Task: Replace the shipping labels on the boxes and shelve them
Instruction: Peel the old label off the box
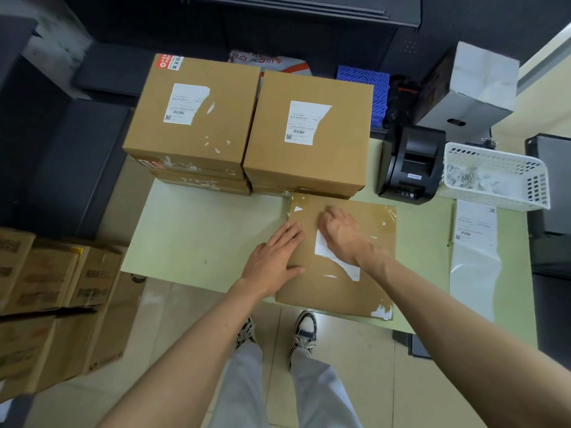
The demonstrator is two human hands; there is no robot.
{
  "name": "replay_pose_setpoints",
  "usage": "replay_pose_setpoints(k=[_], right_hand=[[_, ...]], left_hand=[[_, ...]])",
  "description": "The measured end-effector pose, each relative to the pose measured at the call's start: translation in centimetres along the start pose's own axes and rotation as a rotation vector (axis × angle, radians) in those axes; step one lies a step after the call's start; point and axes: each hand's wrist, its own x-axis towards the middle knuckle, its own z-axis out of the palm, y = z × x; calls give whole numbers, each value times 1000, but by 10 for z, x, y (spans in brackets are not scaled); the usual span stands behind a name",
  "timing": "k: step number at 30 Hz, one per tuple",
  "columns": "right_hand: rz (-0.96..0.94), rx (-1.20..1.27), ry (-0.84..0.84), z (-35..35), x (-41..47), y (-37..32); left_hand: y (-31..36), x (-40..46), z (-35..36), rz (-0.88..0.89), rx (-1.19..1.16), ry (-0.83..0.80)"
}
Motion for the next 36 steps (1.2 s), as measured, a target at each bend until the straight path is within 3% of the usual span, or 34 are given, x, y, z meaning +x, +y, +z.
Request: replay_pose_setpoints(k=[3, 9, 19, 22, 27, 36], right_hand=[[-7, 123, 77, -4, -4, 4], [-77, 138, 123, -6, 2, 3], [-61, -125, -58, -2, 6, -1], [-76, -81, -49, -2, -3, 4], [-89, 103, 112, 0, -16, 10], [-58, 182, 64, -5, -6, 6]], left_hand=[[2, 0, -1, -4, -16, -2], [1, 0, -3, -4, -24, -7], [-1, 0, -1, 2, -15, 10], [0, 0, -1, -6, -11, 6], [1, 0, -3, -15, -27, -15], [2, 0, -4, -33, -28, -30]])
